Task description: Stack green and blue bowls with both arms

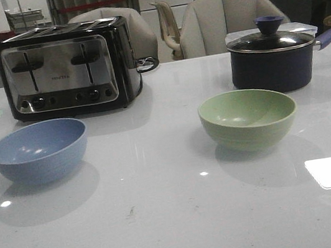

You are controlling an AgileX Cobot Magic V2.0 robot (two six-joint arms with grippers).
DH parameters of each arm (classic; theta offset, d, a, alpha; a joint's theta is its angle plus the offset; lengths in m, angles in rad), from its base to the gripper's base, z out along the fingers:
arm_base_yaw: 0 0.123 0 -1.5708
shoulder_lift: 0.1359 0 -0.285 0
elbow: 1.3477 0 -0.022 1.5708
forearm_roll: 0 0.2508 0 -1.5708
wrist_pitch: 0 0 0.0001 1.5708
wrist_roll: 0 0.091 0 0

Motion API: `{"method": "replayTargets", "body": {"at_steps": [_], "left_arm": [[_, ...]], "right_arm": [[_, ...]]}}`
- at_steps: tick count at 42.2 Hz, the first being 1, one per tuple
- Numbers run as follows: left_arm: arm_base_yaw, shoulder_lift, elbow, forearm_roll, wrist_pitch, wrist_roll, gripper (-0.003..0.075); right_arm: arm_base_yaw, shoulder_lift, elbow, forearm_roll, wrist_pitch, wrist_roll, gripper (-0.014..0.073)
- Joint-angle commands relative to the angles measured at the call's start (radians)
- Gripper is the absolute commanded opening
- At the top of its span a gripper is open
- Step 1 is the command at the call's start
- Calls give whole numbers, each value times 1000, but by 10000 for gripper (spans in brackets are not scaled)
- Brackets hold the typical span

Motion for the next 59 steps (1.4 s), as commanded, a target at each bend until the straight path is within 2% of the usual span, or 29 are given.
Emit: {"method": "replayTargets", "body": {"at_steps": [1,24,34,42,45,49,59], "left_arm": [[-4,-18,10,-7,-79,0,98],[-4,-18,10,-7,-79,0,98],[-4,-18,2,-7,-124,0,98],[-4,-11,-98,-7,-137,0,98],[-4,1,-172,-7,-99,0,98],[-4,45,-293,-7,16,0,98],[-4,255,-557,0,243,0,98]], "right_arm": [[0,-7,-5,-13,-95,-1,36],[0,-7,-5,-13,-97,-1,36],[0,-7,-16,-13,-162,-1,36],[0,-7,-123,-13,-77,-1,36],[0,-5,-196,-13,-16,-1,36],[0,19,-295,-13,78,-1,36],[0,219,-576,-13,284,-1,36]]}}
